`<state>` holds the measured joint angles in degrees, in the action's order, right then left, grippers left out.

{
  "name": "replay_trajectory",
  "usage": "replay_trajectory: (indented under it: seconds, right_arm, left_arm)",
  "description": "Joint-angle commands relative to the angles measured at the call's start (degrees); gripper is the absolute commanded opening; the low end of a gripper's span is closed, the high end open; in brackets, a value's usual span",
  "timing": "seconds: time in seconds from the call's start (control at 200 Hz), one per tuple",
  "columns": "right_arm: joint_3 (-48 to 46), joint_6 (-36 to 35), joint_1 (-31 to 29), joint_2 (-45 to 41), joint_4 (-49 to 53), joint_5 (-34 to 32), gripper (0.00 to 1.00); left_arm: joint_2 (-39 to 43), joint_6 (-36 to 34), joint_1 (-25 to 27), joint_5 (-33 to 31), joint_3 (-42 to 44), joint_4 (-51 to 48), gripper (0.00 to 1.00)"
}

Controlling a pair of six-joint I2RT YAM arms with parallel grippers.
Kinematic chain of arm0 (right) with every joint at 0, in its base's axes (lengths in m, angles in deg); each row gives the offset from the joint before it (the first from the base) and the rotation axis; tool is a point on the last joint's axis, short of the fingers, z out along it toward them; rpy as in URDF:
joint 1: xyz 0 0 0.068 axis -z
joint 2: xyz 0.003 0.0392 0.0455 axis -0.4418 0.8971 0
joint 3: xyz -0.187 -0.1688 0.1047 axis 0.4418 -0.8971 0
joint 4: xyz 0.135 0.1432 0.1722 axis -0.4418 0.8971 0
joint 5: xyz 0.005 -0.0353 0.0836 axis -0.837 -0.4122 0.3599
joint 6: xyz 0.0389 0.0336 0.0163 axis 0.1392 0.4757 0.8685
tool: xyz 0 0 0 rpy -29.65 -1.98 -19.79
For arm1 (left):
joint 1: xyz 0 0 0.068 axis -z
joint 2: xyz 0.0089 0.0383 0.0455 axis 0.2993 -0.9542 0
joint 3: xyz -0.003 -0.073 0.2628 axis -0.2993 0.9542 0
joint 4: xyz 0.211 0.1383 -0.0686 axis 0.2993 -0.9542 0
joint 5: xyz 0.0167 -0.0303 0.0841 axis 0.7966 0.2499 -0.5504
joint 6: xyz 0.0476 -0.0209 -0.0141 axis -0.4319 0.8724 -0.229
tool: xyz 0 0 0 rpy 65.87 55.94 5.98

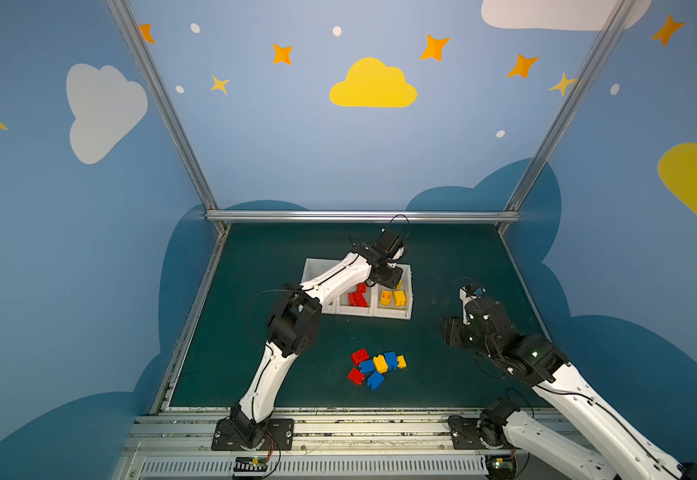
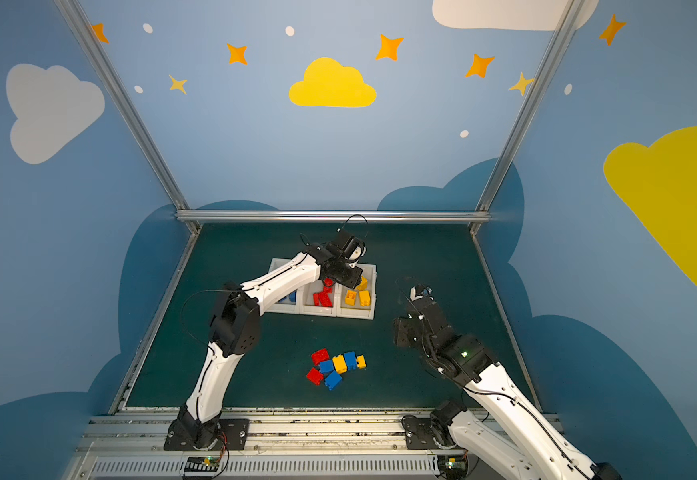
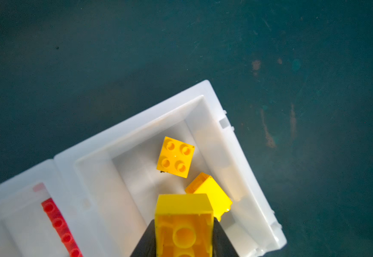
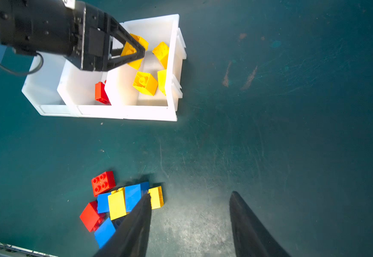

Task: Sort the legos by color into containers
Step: 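Carry the yellow brick with the left gripper over the yellow compartment, then open the left gripper to drop the yellow brick into the compartment, then withdraw the left gripper while the right gripper moves over the pile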

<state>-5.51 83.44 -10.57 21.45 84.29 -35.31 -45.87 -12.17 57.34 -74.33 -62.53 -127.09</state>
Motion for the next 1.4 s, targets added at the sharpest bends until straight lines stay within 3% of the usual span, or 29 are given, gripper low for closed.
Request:
replay_trajectory:
  seconds: [0.0,0.1,0.23,0.591,0.981,1.397]
  right_arm:
    - [-0.66,0.89,0.32,-0.84,1.65,-0.07,0.58]
    - [-0.61,0.98,0.33,-0.83,1.74,0.05,0.59]
    - [-0.46,0.95,0.41,-0.57,1.83,-0.01,0.59]
    - [-1.36,0.94,0.33,1.09,2.44,1.79,0.59]
    - [-2.23,2.02,-0.02,8.5,0.78,14.05,0.58]
    - [-5.03,7.11,-9.51,16.25,-3.42,13.8,0.57]
  left_arm:
    - [-0.75,-0.95,-0.02,-0.61,-3.14,-3.26,0.45]
    - [-0.9,-0.79,-0.11,-0.72,-3.74,-3.62,0.56]
    - [0.07,-0.41,-0.11,-0.74,-2.5,-3.54,0.61]
    - [12.95,1.33,-0.44,-0.2,13.12,4.27,0.64]
    - [26.48,4.65,-2.04,-0.37,31.22,10.58,0.64]
    - [39.8,9.13,-3.63,-1.63,47.01,14.44,0.65]
